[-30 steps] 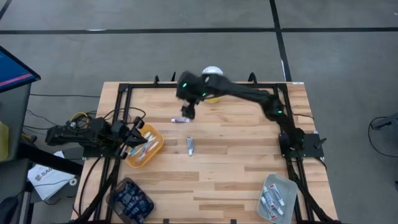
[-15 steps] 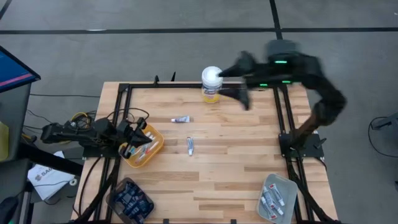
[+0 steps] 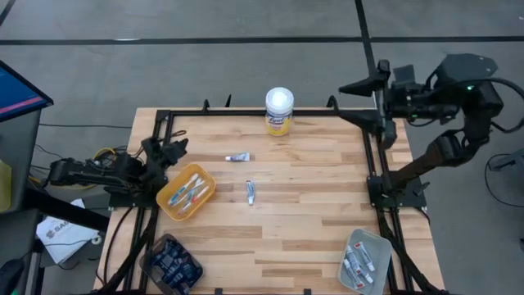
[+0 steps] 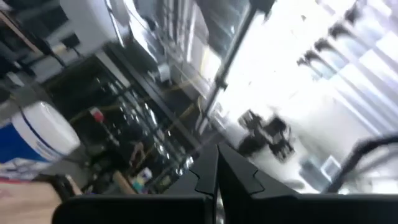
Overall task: Pick & Place Travel size toiletries
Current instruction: Put the white toothpaste into the white bin
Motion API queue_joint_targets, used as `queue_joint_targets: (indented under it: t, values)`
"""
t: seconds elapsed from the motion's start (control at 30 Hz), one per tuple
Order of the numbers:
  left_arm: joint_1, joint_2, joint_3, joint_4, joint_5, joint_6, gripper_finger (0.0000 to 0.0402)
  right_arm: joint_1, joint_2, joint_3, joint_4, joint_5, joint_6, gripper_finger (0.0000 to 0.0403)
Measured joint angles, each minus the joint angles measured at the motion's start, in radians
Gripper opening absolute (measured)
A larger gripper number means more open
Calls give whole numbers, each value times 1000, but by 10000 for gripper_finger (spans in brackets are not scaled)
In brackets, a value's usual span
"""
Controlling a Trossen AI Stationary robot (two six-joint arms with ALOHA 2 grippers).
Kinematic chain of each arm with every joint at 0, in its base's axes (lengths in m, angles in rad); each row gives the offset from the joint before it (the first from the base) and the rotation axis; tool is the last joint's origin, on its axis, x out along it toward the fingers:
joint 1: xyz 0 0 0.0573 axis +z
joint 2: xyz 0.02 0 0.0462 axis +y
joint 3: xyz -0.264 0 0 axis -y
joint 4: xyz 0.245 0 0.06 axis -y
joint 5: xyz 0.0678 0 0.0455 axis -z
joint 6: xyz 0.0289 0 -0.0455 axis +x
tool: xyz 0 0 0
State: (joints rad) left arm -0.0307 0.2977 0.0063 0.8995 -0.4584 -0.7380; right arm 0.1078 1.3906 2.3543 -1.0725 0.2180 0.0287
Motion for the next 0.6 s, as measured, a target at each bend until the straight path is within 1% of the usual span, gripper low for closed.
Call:
queue_joint_targets:
  t: [0.07, 0.17, 0.27, 0.33, 0.4, 0.43, 0.5, 0.53, 0.6]
  values:
    - [0, -1, 0, 10, -54, -1, 2, 23, -4, -1, 0, -2, -6, 290]
    - [1, 4, 15, 10, -74, -14, 2, 67, -22, -2, 8, -3, -27, 290]
    - [31, 36, 98, 17, -102, -12, 2, 96, -56, -2, 7, 5, -33, 290]
    - [69, 79, 176, 8, -80, 26, 2, 109, -76, -1, 3, 23, -36, 290]
    - [117, 146, 276, -53, 9, 52, 1, 121, -93, -1, -7, 41, -36, 290]
    - [142, 183, 332, -120, 70, 59, 1, 125, -99, -1, -12, 48, -36, 290]
    - [197, 274, 473, -359, 216, 67, 1, 129, -104, -1, -29, 51, -35, 290]
    - [223, 325, 548, -537, 277, 77, 1, 128, -106, -1, -35, 51, -31, 290]
    - [270, 444, 687, -882, 359, 136, 1, 127, -105, -1, -52, 49, -25, 290]
